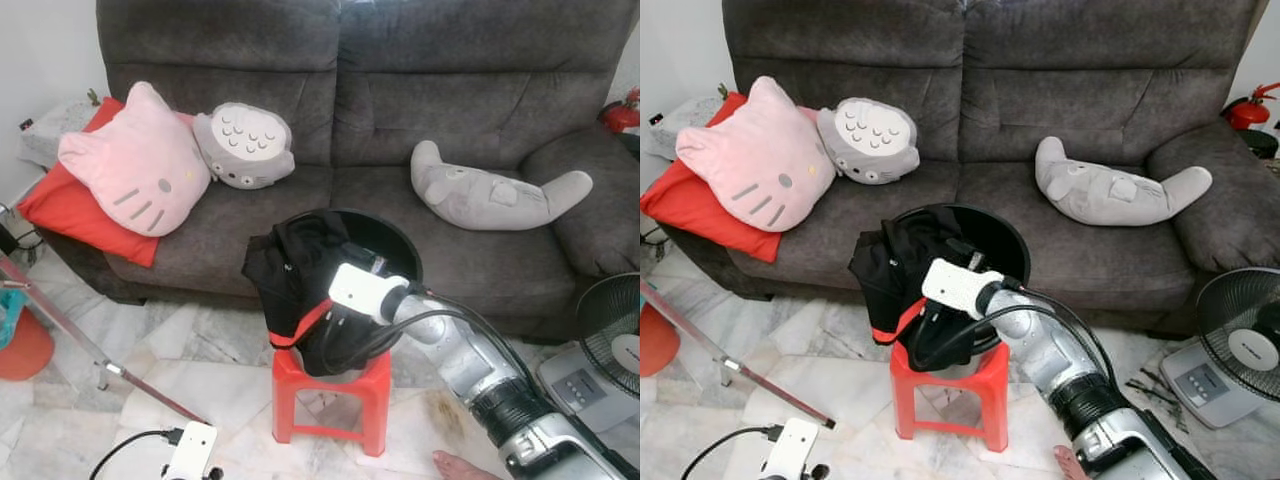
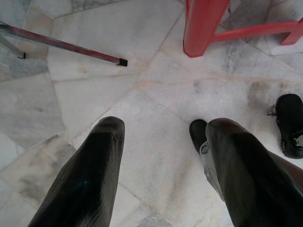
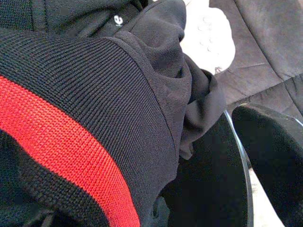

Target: Hang hanger

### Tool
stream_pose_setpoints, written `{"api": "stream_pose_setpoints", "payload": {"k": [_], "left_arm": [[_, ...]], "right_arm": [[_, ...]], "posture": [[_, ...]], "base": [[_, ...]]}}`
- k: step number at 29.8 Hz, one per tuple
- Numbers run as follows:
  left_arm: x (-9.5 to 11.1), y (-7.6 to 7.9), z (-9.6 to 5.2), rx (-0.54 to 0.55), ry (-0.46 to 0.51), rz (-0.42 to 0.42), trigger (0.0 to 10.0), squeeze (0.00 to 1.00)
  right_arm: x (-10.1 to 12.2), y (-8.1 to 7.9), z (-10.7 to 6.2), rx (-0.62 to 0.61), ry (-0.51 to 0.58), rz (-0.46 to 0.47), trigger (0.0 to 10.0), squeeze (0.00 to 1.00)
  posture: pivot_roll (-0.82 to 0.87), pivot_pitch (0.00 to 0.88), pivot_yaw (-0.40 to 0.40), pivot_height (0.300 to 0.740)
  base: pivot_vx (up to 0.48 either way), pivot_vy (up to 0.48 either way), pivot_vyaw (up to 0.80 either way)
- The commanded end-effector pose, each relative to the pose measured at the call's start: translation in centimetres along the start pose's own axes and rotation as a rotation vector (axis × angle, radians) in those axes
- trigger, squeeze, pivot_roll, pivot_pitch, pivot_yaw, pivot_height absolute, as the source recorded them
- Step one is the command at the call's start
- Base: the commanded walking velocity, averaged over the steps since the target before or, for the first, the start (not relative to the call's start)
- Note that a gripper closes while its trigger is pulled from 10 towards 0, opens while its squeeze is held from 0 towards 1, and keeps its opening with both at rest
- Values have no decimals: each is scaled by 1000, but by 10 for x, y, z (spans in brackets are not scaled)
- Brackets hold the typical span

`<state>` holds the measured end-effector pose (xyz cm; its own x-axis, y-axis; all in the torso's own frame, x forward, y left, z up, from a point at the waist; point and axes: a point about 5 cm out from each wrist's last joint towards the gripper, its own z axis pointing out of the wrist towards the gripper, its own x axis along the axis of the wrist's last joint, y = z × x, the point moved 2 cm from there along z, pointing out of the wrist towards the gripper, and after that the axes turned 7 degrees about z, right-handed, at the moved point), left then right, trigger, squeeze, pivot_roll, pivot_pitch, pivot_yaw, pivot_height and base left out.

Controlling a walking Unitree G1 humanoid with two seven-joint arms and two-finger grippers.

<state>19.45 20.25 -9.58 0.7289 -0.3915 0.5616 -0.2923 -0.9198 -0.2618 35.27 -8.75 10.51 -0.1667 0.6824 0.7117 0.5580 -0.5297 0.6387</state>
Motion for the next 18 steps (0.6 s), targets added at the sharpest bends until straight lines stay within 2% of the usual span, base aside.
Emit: {"api": "stream_pose_setpoints", "payload": {"k": [1,5,8,14,15,16,18], "left_arm": [[-1,-1,0,-4,0,4,10000,0],[0,-1,0,-3,2,5,10000,0],[0,0,0,-2,2,6,10000,0],[1,4,0,-6,3,6,10000,0],[2,5,0,-7,4,6,10000,0],[2,6,1,-10,5,6,10000,0],[2,6,1,-10,6,6,10000,0]], "right_arm": [[9,4,3,-8,45,-12,10000,0],[18,3,5,7,91,-32,10000,0],[22,1,6,25,109,-85,10000,0],[20,0,6,29,103,-85,10000,0],[19,0,6,30,97,-90,2902,0],[15,1,5,34,89,-102,0,0],[15,1,5,30,85,-103,0,0]], "posture": [[-57,0,40,740],[-57,0,40,740],[-57,0,40,740],[-55,0,39,740],[-55,0,39,740],[-55,0,39,740],[-55,0,39,740]], "base": [[0,0,0],[0,0,0],[0,0,0],[0,0,0],[0,0,0],[0,0,0],[0,0,0]]}}
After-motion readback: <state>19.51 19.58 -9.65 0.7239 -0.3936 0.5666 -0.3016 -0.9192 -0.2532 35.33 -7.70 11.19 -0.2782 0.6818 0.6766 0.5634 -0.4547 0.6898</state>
